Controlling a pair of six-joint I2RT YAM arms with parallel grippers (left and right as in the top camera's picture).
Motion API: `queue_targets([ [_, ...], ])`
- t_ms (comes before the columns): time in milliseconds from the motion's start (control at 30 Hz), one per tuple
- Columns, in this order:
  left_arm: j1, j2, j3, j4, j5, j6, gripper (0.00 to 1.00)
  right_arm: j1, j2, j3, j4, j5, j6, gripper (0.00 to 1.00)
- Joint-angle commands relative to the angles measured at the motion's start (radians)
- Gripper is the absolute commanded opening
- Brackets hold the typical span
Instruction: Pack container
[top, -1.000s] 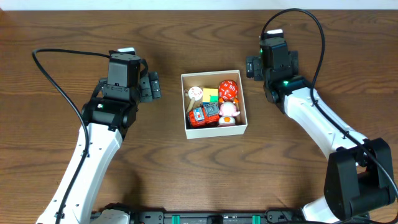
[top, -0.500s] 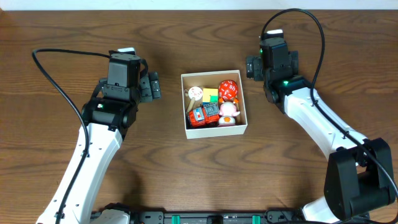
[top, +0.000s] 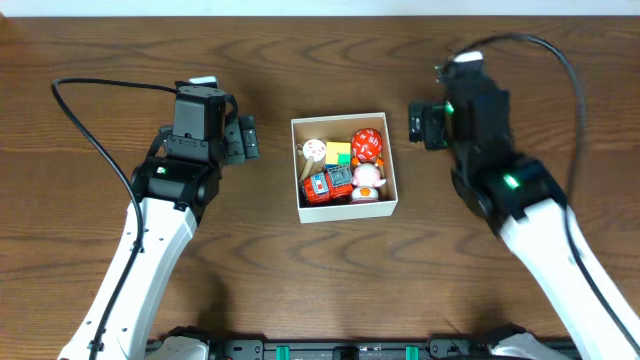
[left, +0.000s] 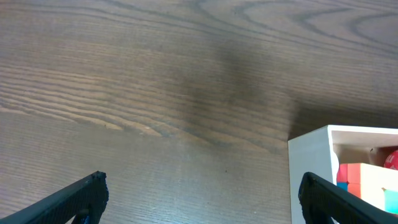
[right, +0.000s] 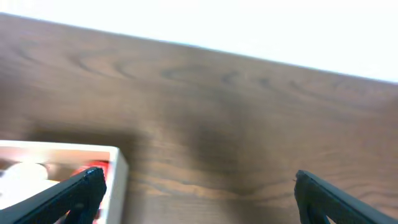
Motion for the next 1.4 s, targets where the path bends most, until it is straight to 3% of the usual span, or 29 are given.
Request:
queue_targets([
  [0,0.004,-0.006,0.003,0.001,-0.013,0.021,0.98,0.041,-0.127,0.003,-0.016,0.007,0.001,0.99],
  [433,0.004,-0.006,0.003,0.001,-0.013,0.021,0.98,0.06,-0.529,0.003,-0.026,0.02,-0.008,0.99],
  [933,0.004,-0.006,0.002,0.001,-0.012,0.021,0.98,-0.06,-0.949,-0.016,-0.334,0.008,-0.022,0.99],
  [1200,0.004,-0.006,0.003,0.001,-0.013,0.021,0.98,-0.192,-1.139,-0.187,-0.371,-0.117,-0.022,0.99],
  [1367,0.004,-0.006,0.003,0.001,-0.012,0.021,0.98,-0.253,-1.232,-0.376,-0.295,-0.176,-0.022,0.99],
])
